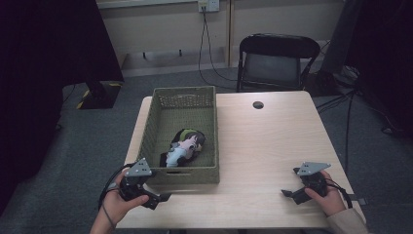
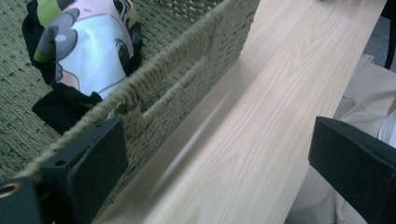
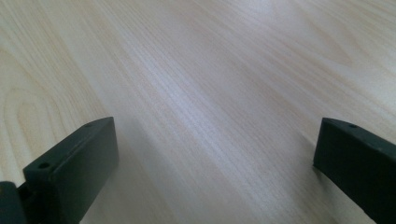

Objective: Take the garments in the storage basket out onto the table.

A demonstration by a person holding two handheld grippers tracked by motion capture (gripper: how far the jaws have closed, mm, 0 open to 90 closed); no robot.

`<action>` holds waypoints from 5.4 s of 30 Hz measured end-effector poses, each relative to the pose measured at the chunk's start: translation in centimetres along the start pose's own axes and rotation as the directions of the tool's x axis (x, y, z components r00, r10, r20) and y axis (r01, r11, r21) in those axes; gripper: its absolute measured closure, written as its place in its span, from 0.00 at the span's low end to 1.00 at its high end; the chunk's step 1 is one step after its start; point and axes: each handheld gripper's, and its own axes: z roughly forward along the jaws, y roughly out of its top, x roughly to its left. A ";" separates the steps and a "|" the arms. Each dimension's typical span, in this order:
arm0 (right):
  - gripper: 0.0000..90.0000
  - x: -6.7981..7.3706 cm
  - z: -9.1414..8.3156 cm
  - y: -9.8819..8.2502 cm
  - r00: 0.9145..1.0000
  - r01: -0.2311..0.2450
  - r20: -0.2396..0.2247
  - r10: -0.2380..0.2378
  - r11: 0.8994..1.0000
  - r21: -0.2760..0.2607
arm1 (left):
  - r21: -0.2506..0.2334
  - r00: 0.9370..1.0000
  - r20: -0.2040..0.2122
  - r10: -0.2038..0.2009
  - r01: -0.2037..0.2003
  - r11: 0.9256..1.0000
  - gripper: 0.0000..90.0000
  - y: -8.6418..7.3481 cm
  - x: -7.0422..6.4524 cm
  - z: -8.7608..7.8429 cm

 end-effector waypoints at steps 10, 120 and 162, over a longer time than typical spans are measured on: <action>0.00 0.0 0.0 0.0 1.000 0.000 0.000 0.000 1.000 0.000 | -0.011 1.000 0.001 -0.002 0.002 1.000 0.05 1.4 0.2 -0.7; 0.00 0.0 0.0 0.0 1.000 0.000 0.001 0.000 1.000 -0.001 | 0.052 0.981 -0.170 -0.090 0.100 0.994 0.05 11.8 9.4 11.6; 0.00 0.0 0.0 0.0 1.000 0.000 0.001 0.000 1.000 -0.001 | 0.331 0.969 -0.209 -0.129 0.194 0.924 0.12 8.1 11.7 17.0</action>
